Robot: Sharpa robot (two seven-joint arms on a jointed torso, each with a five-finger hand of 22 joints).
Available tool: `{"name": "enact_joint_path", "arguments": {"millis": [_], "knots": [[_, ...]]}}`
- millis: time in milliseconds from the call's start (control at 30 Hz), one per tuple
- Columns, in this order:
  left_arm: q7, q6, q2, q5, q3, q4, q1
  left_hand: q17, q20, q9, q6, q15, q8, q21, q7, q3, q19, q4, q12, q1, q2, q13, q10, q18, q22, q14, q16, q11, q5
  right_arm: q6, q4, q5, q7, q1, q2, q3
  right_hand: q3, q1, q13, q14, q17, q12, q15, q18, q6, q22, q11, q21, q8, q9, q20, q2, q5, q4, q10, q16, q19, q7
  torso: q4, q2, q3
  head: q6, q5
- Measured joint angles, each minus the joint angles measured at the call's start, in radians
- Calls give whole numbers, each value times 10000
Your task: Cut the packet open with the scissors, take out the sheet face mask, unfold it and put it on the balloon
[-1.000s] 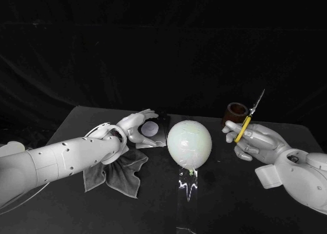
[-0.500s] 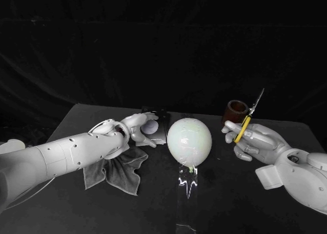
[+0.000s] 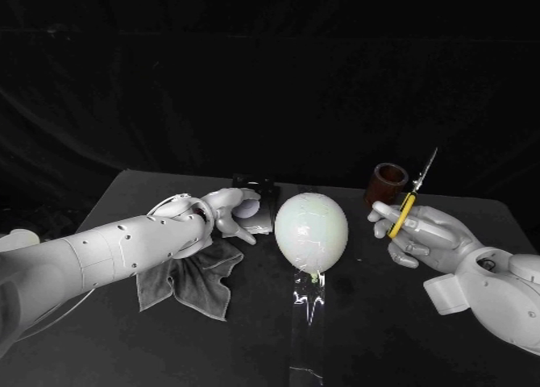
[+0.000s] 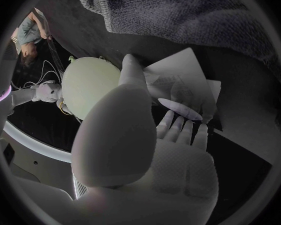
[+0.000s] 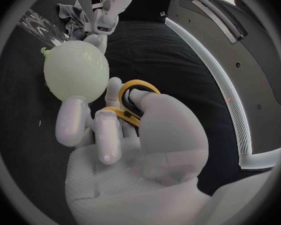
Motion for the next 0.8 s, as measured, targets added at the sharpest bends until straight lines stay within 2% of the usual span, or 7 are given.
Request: {"name": "enact_joint_path", "arguments": {"millis": [33, 133, 267, 367, 467, 567, 800], "knots": [[0, 30, 4, 0, 2, -17, 2, 0, 0, 18, 0, 0, 0, -1, 0, 92, -1, 4, 0, 0, 0, 0, 0, 66, -1, 0, 0, 0, 0, 0, 3, -9, -1, -4, -3, 0, -7, 7, 0, 0, 3, 0, 0, -1, 0, 0, 0, 0, 0, -1, 0, -7, 0, -6, 0, 0, 0, 0, 1, 0, 0, -3, 0], [0, 109, 15, 0, 13, -59, 15, 74, -77, 119, 334, 117, 16, 0, -1, 570, 81, -12, 47, 131, 83, 23, 321, 76, -1, 181, 76, 67, 0, 0, 10, -34, -4, -12, -10, 0, -8, 9, 28, 1, 14, 0, 1, -40, 28, -2, 0, 0, 0, -4, 0, -8, 0, -7, 0, 3, 0, -28, 5, -3, 0, -8, 0], [10, 150, 18, 3, 31, -92, 43, 223, -82, 335, 873, 145, 248, 110, 54, 1231, 353, -29, 192, 513, 285, 112, 894, 368, 66, 680, 251, 119, 0, 0, 22, -65, -8, -18, -14, 0, -8, 8, 60, 1, 28, 0, 1, 99, 28, -6, 0, 0, -37, -7, 0, -7, 0, -7, 0, 6, 0, -28, 15, -3, 0, -26, 0], [47, 152, 18, 16, 54, -97, 70, 397, 30, 579, 1561, 227, 483, 231, 111, 2321, 710, -83, 345, 841, 1095, 142, 1699, 553, 101, 1430, 473, 207, -7, 0, 28, -88, -11, -20, -15, 0, -9, 6, 77, 2, 69, 0, 2, 101, 28, -8, 0, 0, -37, -7, 0, -6, 0, -7, 0, 7, 0, -28, 17, -3, 1, -37, 8], [86, 150, 17, 30, 57, -99, 82, 494, 145, 702, 1870, 260, 609, 253, 172, 2758, 826, -116, 382, 957, 1380, 179, 2070, 694, 149, 1742, 575, 264, -48, 0, 30, -106, -14, -21, -16, 0, -9, 5, 116, 2, 84, 0, 2, 101, 28, -7, 0, 0, -37, -8, 0, -5, 0, -7, 0, 8, 0, -28, 18, -3, 1, -54, 21], [143, 148, 8, 57, 57, -94, 82, 566, 127, 764, 1935, 264, 622, 253, 215, 2948, 878, -139, 382, 1072, 1621, 179, 2220, 770, 148, 1844, 623, 282, -60, 0, 32, -130, -17, -22, -16, 0, -9, -6, 123, 2, 88, 0, 2, 101, 28, -6, 0, 0, -37, -15, 0, 6, 0, -7, 0, 10, 0, -28, 21, -6, -1, -62, 29], [215, 165, -55, 194, 51, -7, 75, 571, 127, 765, 2006, 265, 660, 253, 216, 3014, 878, -127, 381, 1121, 1726, 179, 2261, 782, 148, 1846, 641, 323, -60, 0, 33, -191, -24, -24, -23, 0, -10, -8, 124, 3, 89, 0, 3, 98, 27, -2, 0, -1, -37, -24, 0, 9, 0, -8, 0, 17, 0, -28, 24, -9, -6, -78, 32]]}}
